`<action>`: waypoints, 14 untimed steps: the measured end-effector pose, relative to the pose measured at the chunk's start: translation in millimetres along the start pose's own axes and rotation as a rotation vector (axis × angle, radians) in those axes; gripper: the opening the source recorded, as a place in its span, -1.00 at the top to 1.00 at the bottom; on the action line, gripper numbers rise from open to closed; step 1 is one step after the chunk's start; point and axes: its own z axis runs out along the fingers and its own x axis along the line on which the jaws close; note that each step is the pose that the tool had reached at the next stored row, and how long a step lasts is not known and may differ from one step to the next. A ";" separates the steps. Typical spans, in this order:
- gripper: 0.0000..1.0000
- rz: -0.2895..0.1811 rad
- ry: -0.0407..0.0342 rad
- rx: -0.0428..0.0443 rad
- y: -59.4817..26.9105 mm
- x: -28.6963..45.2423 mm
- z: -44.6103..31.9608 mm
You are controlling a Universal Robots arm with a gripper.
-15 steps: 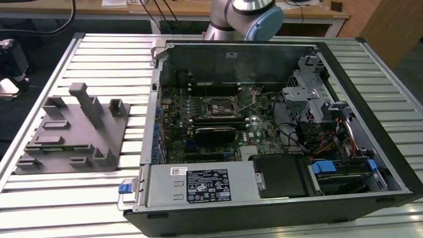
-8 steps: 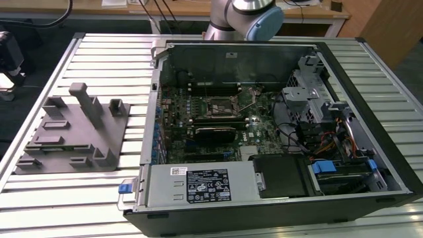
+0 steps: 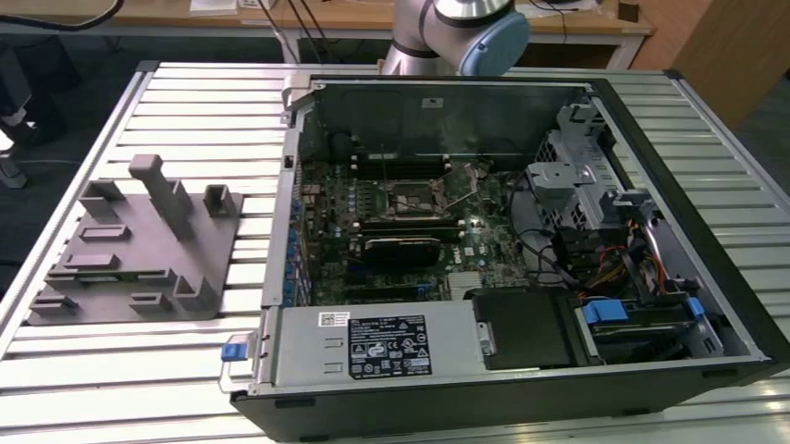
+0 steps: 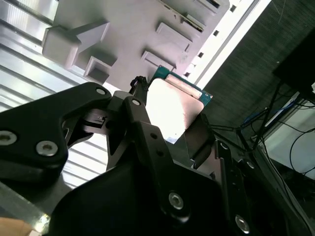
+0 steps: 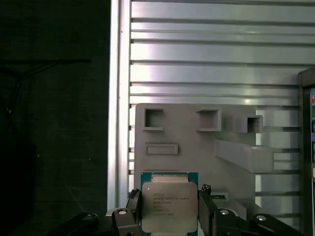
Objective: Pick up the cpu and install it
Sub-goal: 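Pick up the cpu and move it towards the insertion slot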
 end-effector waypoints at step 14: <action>-0.09 0.000 0.0001 0.0001 1.5 -1.0 -35.6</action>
